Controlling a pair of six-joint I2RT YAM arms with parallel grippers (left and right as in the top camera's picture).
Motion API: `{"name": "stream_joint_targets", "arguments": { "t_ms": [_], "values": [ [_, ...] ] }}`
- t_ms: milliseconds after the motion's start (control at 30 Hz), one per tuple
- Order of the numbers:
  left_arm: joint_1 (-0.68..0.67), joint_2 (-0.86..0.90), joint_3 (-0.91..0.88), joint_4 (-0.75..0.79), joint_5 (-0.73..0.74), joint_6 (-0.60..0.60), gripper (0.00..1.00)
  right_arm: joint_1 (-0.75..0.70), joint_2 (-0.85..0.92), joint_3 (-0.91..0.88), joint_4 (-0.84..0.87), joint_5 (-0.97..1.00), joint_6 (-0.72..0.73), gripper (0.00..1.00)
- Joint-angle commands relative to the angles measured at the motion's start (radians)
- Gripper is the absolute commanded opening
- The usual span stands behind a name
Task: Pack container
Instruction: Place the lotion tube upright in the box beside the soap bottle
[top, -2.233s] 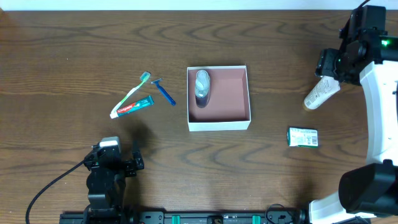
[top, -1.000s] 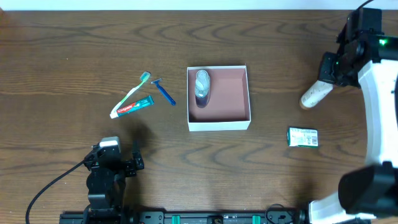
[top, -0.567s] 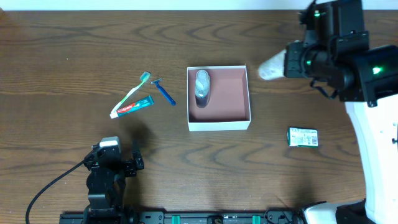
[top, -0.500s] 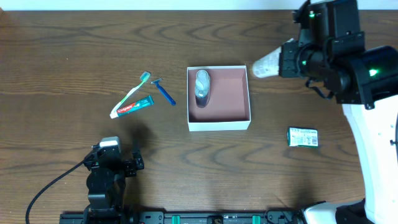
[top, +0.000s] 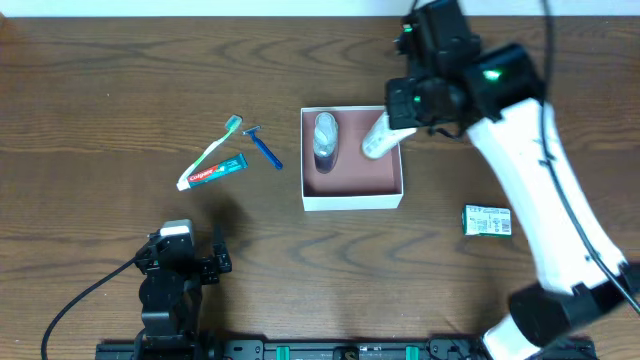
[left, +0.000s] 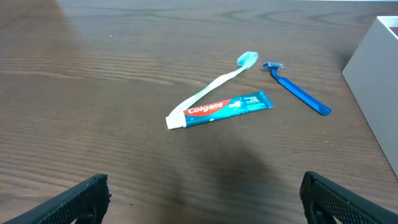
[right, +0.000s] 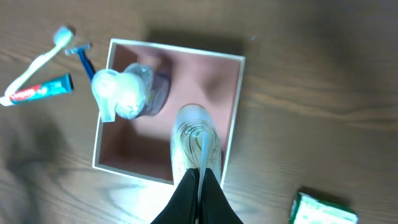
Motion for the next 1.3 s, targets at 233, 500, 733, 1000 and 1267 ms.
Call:
{"name": "stream_joint_targets", "arguments": {
  "t_ms": [233,500,733,1000,1267],
  "values": [
    [0.003,-0.005,-0.017,-0.001,-0.004,-0.001,0.98,0.008,0.134,0.026,0.111,0.000,0.004,0.01],
    [0.003,-0.005,-0.017,-0.001,-0.004,-0.001,0.98,0.009,0.222,0.026,0.149,-0.015,0.005,0.06],
    [0.003,-0.005,-0.017,-0.001,-0.004,-0.001,0.98,0.012,0.230,0.031,0.201,-0.018,-0.040,0.51],
    [0.003,-0.005,-0.017,-0.001,-0.004,-0.001,0.98,0.001,0.170,0.066,0.156,-0.016,-0.040,0.66],
    [0.003,-0.005,-0.017,-0.001,-0.004,-0.001,0.98,-0.035,0.025,0.066,0.049,0.003,-0.044,0.93]
  ]
}}
